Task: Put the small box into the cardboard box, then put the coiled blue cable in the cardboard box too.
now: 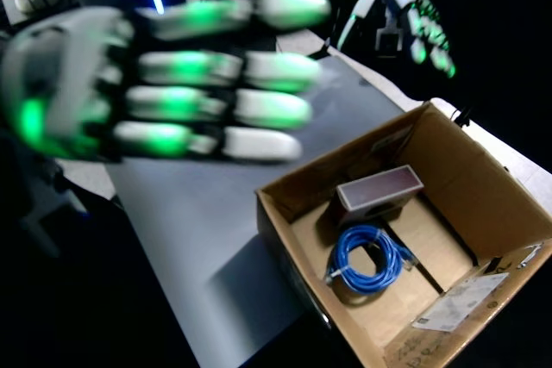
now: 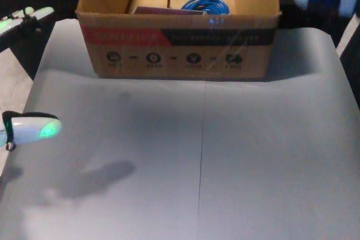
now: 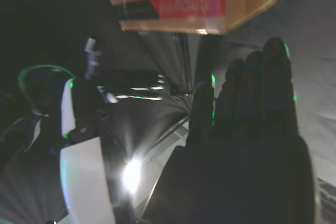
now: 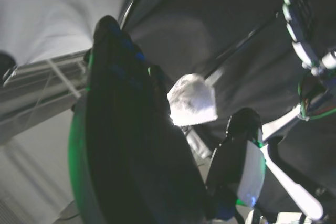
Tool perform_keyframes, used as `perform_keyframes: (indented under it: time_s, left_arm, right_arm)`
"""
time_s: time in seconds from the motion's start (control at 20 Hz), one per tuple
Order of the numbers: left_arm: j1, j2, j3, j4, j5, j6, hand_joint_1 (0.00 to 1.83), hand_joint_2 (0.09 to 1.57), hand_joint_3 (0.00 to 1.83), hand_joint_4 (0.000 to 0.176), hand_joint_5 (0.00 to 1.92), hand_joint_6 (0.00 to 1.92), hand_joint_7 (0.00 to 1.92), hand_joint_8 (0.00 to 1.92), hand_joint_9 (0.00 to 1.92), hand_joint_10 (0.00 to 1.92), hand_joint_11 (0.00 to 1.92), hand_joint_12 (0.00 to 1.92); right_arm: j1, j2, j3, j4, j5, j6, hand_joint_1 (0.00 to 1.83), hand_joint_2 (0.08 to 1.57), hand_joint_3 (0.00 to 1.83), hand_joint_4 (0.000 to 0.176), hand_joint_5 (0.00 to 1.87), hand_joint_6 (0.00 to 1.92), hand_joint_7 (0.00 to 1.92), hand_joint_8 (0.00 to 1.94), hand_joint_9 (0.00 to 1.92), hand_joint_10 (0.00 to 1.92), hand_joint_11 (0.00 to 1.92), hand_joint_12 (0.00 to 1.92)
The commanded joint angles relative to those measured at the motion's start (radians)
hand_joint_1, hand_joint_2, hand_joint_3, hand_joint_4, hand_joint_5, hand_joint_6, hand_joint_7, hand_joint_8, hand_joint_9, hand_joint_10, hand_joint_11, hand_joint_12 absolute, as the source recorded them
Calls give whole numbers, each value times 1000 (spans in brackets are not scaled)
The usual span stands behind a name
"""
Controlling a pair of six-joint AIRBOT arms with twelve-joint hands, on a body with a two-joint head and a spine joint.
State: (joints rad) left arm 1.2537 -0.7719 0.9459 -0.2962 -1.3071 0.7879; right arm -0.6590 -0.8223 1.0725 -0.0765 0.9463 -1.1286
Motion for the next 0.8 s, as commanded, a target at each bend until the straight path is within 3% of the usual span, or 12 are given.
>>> perform_keyframes:
  time_s: [0.0, 0.15, 0.2, 0.35, 0.4, 0.45, 0.5, 0.55, 0.75]
  left_arm:
    - [-1, 12, -4, -6, -164, -5, 691, 843, 0, 170, 118, 1, 55, 2, 30, 3, 106, 7]
    - [23, 23, -18, -8, -223, -5, 690, 820, 0, 176, 112, 0, 71, 2, 77, 15, 145, 26]
    - [27, 24, -21, -8, -244, -4, 646, 808, 0, 176, 96, 0, 68, 2, 89, 15, 168, 38]
    - [37, 38, -37, -8, -273, -4, 603, 837, 5, 176, 89, 1, 60, 0, 68, 1, 97, 11]
    - [43, 41, -41, -10, -283, -4, 604, 840, 6, 176, 91, 2, 57, 0, 67, 1, 95, 10]
    - [50, 42, -44, -13, -291, -3, 641, 835, 2, 176, 101, 5, 56, 0, 55, 0, 75, 2]
    - [62, 43, -47, -20, -302, -3, 687, 829, 0, 176, 114, 8, 50, 0, 25, 0, 16, 0]
    - [75, 44, -50, -27, -313, -3, 698, 830, 0, 176, 124, 10, 59, 4, 32, 4, 24, 6]
    - [99, 46, -59, -45, -354, -3, 694, 866, 10, 176, 116, 4, 30, 1, 0, 0, 34, 11]
  right_arm:
    - [-19, 7, -18, 40, 174, 3, 593, 914, 0, 176, 0, 0, 0, 0, 0, 0, 0, 0]
    - [-190, 41, -91, 120, 303, 3, 603, 924, 0, 174, 0, 0, 0, 0, 0, 0, 0, 0]
    - [-280, 57, -123, 156, 354, 14, 569, 897, 0, 91, 0, 0, 0, 0, 0, 0, 0, 0]
    - [-419, 61, -136, 201, 456, 136, 535, 881, 0, 46, 0, 0, 0, 0, 0, 0, 0, 0]
    - [-456, 59, -138, 222, 483, 165, 569, 880, 0, 58, 0, 0, 0, 0, 0, 0, 0, 0]
    - [-480, 58, -145, 240, 494, 168, 596, 904, 0, 145, 0, 0, 0, 0, 0, 0, 0, 0]
    - [-483, 52, -146, 243, 494, 168, 588, 880, 0, 169, 0, 0, 0, 0, 0, 0, 0, 0]
    - [-483, 45, -145, 245, 494, 168, 578, 884, 0, 176, 0, 0, 0, 0, 0, 0, 0, 0]
    - [-483, 33, -146, 247, 494, 168, 629, 894, 0, 176, 0, 0, 0, 0, 0, 0, 0, 0]
